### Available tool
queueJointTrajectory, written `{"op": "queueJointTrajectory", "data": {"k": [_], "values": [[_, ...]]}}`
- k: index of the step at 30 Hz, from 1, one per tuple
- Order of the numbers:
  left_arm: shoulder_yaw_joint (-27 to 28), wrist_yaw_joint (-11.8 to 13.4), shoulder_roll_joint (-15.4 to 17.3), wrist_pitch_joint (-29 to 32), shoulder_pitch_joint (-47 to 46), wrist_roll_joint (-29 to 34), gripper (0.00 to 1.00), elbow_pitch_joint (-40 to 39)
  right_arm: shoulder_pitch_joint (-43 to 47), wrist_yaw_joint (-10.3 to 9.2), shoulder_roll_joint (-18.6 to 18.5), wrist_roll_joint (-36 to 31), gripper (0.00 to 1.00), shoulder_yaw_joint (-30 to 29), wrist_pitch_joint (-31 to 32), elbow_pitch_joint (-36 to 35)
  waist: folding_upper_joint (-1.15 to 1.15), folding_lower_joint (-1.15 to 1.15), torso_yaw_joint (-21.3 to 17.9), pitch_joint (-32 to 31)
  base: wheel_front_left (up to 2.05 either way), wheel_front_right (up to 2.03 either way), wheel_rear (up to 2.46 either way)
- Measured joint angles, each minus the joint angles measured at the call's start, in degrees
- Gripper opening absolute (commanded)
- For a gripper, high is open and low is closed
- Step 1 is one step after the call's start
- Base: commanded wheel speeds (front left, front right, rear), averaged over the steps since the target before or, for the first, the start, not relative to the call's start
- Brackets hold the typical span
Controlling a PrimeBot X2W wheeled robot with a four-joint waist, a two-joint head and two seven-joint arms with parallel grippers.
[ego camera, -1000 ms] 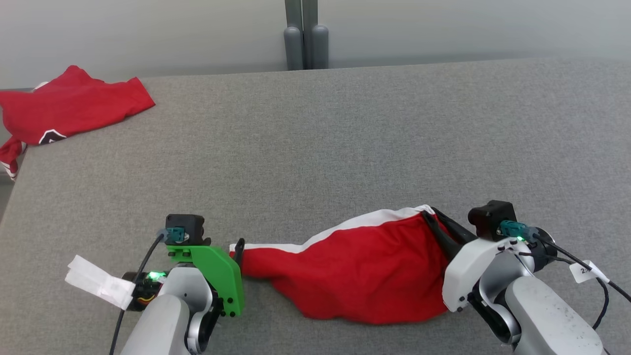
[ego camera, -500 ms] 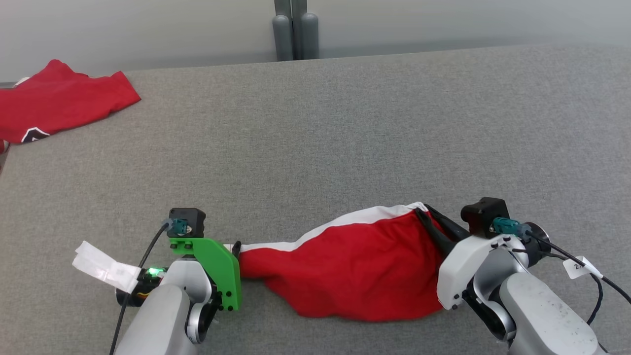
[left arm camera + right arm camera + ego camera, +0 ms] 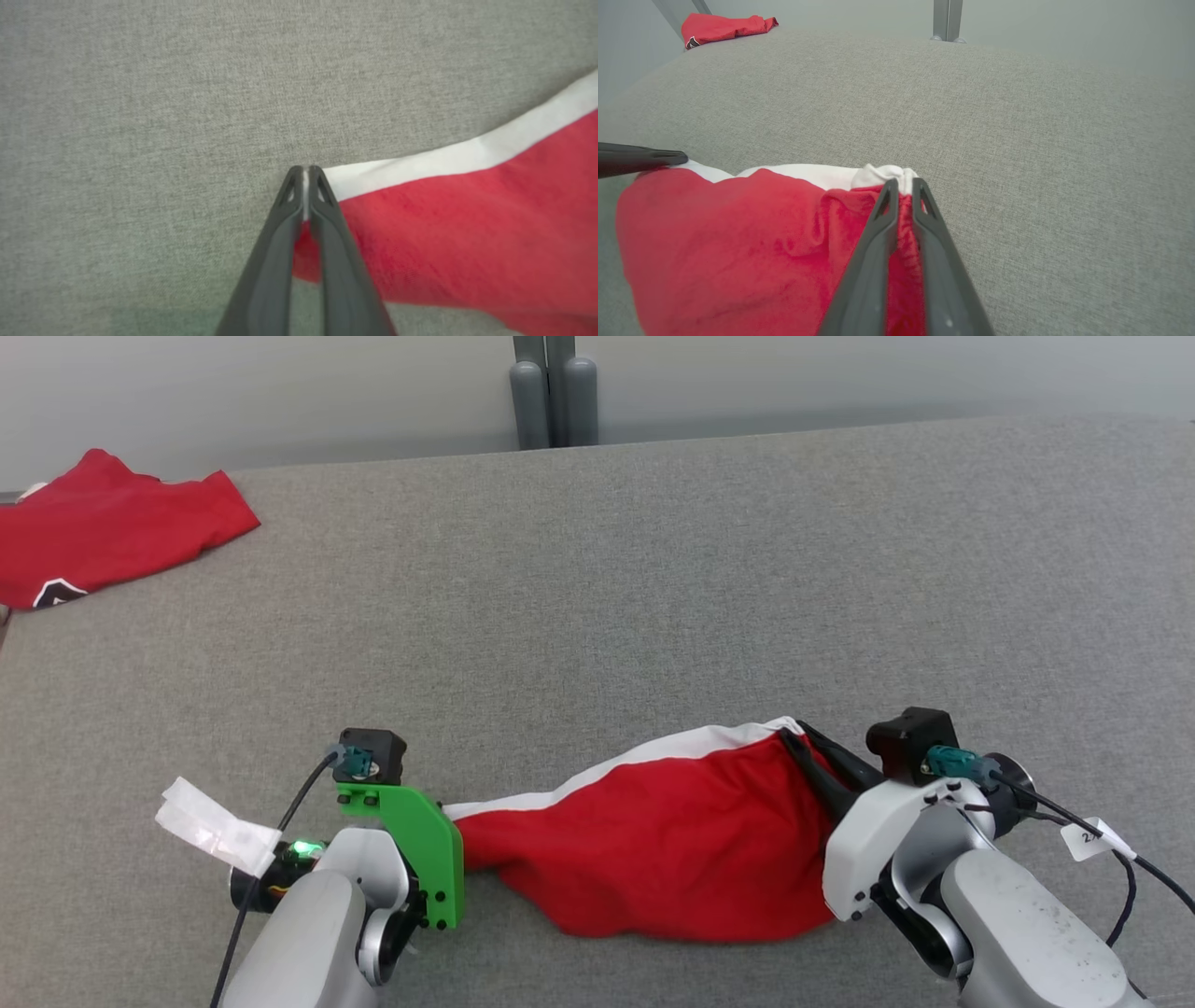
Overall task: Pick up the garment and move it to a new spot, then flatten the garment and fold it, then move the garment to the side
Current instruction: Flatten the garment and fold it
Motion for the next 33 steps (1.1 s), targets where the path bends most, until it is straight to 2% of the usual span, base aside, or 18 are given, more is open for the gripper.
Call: {"op": "queueJointTrajectory", "data": {"k": [11,23,29,33], "values": [[2.00,0.66,0.60,-4.65,2.04,-1.96,0.00,-5.73,0.00,0.00,-0.10,0.08,0.00,-0.89,-2.04,0.32,0.00,0.00,0.16,-1.38,0.00,0.00,0.00],[5.15,1.37,0.52,-13.63,4.30,-3.76,0.00,-17.93,-3.38,0.01,0.37,-3.54,0.00,-5.88,-9.75,-2.27,0.00,0.00,1.01,-4.00,0.00,0.00,0.00],[7.01,2.14,0.07,-18.68,6.91,-4.58,0.00,-26.94,-3.80,0.01,0.26,-5.04,0.00,-9.99,-13.61,-7.32,0.00,0.00,1.05,-5.36,0.00,0.00,0.00],[7.81,2.88,-0.12,-20.87,9.73,-5.46,0.00,-34.49,-1.88,0.01,-0.01,-6.15,0.00,-12.69,-14.58,-13.81,0.00,0.00,0.79,-6.54,0.00,0.00,0.00]]}}
